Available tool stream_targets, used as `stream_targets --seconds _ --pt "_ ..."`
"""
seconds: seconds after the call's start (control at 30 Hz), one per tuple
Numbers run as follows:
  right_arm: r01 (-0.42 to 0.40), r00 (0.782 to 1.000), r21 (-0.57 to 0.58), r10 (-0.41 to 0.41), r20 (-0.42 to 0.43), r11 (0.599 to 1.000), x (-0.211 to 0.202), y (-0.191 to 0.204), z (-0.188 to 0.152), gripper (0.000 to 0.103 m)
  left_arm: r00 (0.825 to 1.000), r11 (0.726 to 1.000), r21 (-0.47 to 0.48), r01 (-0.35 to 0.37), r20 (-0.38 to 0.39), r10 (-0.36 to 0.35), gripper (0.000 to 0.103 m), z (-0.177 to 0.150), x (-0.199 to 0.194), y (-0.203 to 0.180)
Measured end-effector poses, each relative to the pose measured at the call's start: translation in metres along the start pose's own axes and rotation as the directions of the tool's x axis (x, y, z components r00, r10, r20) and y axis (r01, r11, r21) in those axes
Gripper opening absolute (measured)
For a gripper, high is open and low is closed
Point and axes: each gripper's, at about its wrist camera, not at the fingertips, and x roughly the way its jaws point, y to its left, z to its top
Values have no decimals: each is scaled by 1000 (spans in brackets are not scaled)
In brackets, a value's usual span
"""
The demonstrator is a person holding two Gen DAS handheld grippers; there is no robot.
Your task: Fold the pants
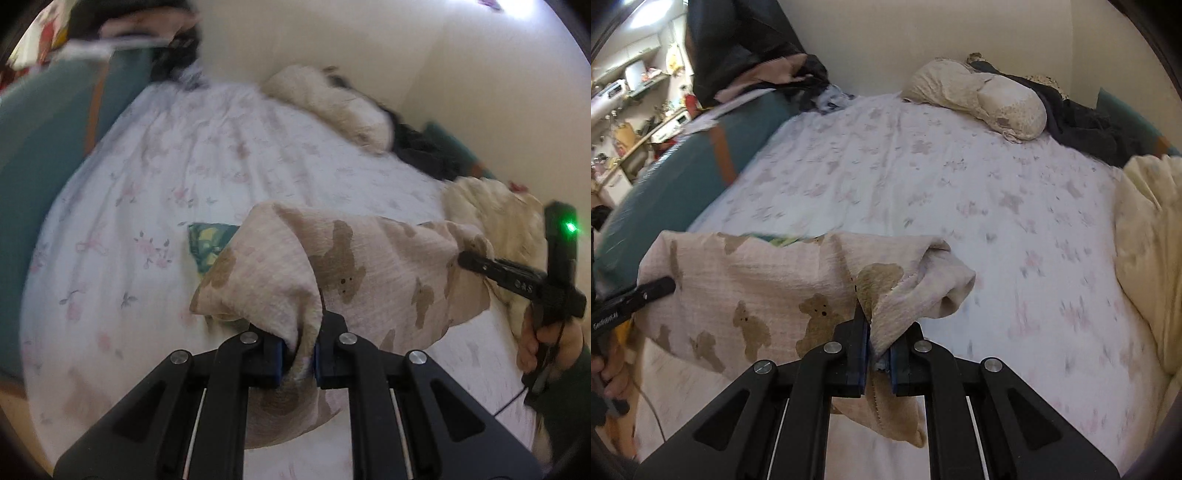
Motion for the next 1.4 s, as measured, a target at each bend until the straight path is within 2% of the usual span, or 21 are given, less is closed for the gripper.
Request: stream_targets --seconds 0.1,0.23,0.33,0.4,0.43,0.5,0.53,0.57,0.63,0.67,0.7,0.77,0.87,0.97,1.0,1.03,1.1,1.17,1.23,1.3,1.4 --pt "51 999 -29 -51 -15 998 43 2 23 9 997 997 11 -76 5 76 10 24 32 10" --pt "107 991 -5 -107 -74 994 95 -8 35 9 984 987 35 -155 -82 158 18 36 82 22" --pt "159 975 25 -152 -162 987 124 -20 34 18 950 959 36 -280 -132 283 39 34 98 37" --pt "216 969 32 -210 -133 976 118 -27 33 52 906 912 55 -406 -109 410 53 34 96 50" --pt "282 955 31 -277 -102 959 111 -32 33 57 870 876 62 -478 -108 482 53 34 94 59" --pt "368 929 50 -366 -48 929 90 -45 32 57 841 846 31 -533 -90 533 53 32 81 74" --pt "378 926 69 -376 -35 923 82 -50 29 59 842 843 -3 -537 -62 536 53 31 69 79" --pt "335 942 93 -333 -29 938 74 -54 27 55 854 853 -35 -521 -20 521 53 29 57 80" --pt "186 982 91 -189 16 978 57 -48 19 53 890 892 -64 -448 59 452 53 25 39 71" --pt "145 988 60 -148 38 988 51 -38 15 53 908 913 -54 -405 89 408 53 23 34 63" --pt "120 992 26 -121 33 992 51 -28 9 50 931 936 -22 -351 100 352 53 19 34 49" --pt "76 997 0 -76 -23 997 65 -14 -2 38 952 952 34 -304 44 303 53 10 48 33" --pt "154 984 7 -153 -90 988 88 -5 -16 37 938 943 -15 -334 -106 330 53 -6 75 38" --pt "357 920 36 -344 -187 934 104 -20 -28 37 856 874 48 -483 -183 483 53 -22 91 47" --pt "365 916 47 -349 -197 930 103 -24 -29 37 840 860 55 -508 -191 508 53 -26 89 52" --pt "358 922 66 -341 -182 931 95 -29 -31 37 846 863 39 -505 -178 503 53 -27 81 56" --pt "307 946 87 -294 -135 948 74 -31 -34 40 887 893 12 -450 -115 448 53 -30 54 57" --pt "185 982 121 -178 -65 975 41 -27 -44 42 906 908 18 -419 -48 420 53 -37 29 47" --pt "82 997 130 -80 -16 988 13 -19 -55 51 924 923 39 -383 22 383 53 -48 -2 32" --pt "21 999 134 -25 24 991 -15 -7 -63 74 938 939 46 -342 76 338 53 -65 -38 13" --pt "-6 997 137 -5 77 991 -61 18 -87 83 946 952 36 -306 129 299 59 -87 -85 -10"
